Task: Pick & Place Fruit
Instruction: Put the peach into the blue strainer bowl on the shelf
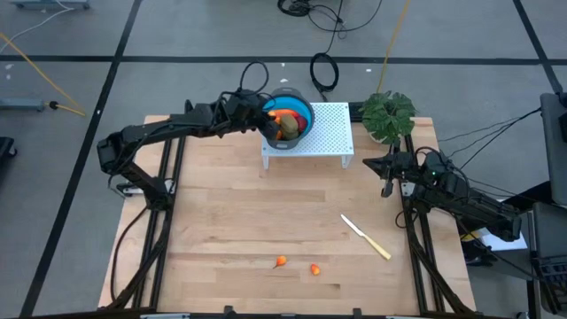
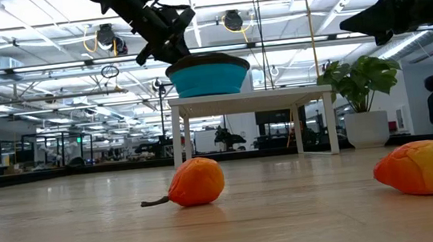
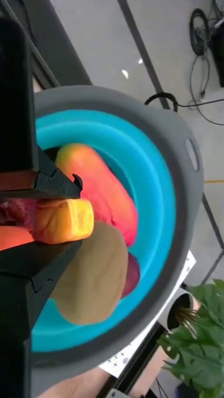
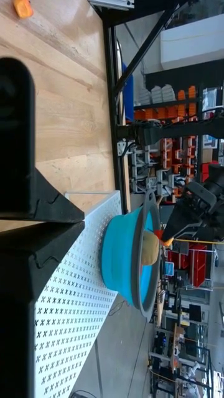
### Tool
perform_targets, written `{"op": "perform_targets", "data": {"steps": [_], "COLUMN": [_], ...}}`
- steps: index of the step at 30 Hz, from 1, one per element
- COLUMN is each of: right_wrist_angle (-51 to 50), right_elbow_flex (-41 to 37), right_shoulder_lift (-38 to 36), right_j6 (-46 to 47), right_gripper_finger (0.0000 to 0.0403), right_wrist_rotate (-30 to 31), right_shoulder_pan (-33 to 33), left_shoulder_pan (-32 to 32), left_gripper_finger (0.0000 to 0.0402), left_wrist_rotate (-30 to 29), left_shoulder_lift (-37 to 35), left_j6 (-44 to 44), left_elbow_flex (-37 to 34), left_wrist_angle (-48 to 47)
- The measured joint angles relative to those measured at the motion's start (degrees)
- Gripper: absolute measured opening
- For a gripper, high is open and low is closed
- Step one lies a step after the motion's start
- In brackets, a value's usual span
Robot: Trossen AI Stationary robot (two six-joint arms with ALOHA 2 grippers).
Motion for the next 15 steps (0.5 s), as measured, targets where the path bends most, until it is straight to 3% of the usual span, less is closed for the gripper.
{"op": "perform_targets", "data": {"steps": [15], "right_wrist_angle": [0.00], "right_elbow_flex": [0.00], "right_shoulder_lift": [0.00], "right_j6": [0.00], "right_gripper_finger": [0.0000], "right_wrist_rotate": [0.00], "right_shoulder_pan": [-0.01], "left_shoulder_pan": [0.09], "left_gripper_finger": [0.0087], "left_wrist_rotate": [2.91], "left_shoulder_lift": [0.00], "left_j6": [-1.10], "left_elbow_flex": [0.00], "left_wrist_angle": [-0.52]}}
